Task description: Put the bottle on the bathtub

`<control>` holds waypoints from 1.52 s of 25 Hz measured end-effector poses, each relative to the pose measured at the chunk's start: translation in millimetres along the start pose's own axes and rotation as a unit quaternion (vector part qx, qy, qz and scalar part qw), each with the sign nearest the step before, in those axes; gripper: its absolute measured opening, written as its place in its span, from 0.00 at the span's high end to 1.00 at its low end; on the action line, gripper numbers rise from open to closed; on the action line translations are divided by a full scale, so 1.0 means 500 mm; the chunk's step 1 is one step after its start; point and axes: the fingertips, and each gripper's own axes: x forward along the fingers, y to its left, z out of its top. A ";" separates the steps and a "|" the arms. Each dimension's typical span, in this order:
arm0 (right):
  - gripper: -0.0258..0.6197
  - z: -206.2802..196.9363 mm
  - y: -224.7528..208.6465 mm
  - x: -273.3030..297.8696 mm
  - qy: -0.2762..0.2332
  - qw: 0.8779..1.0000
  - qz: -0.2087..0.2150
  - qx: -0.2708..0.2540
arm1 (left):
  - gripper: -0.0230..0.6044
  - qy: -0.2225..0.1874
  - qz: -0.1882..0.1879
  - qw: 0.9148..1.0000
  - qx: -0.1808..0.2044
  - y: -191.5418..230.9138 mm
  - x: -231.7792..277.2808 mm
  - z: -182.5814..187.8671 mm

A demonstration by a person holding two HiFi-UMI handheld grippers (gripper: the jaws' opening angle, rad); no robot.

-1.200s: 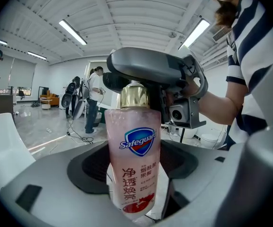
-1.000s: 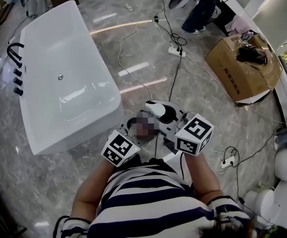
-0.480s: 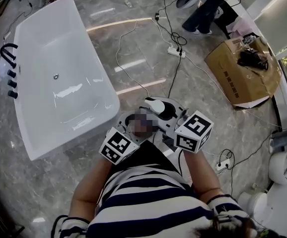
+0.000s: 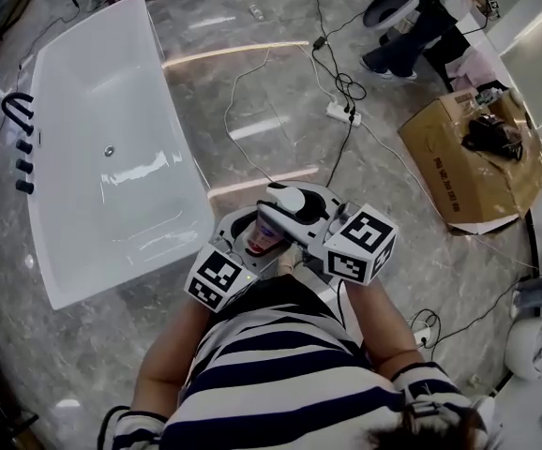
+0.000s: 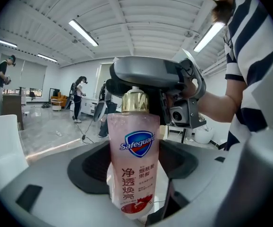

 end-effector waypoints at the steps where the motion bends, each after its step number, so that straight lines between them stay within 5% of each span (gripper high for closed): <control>1: 0.72 0.007 -0.018 -0.001 0.002 1.000 0.005 -0.004 | 0.45 -0.002 0.005 1.000 -0.003 0.009 0.016 0.008; 21: 0.72 0.101 -0.222 0.043 0.033 0.992 0.111 -0.048 | 0.48 -0.028 0.138 0.989 -0.041 0.181 0.171 0.107; 38: 0.72 0.155 -0.349 0.234 0.072 0.988 0.130 -0.030 | 0.48 -0.039 0.169 0.983 -0.061 0.410 0.192 0.113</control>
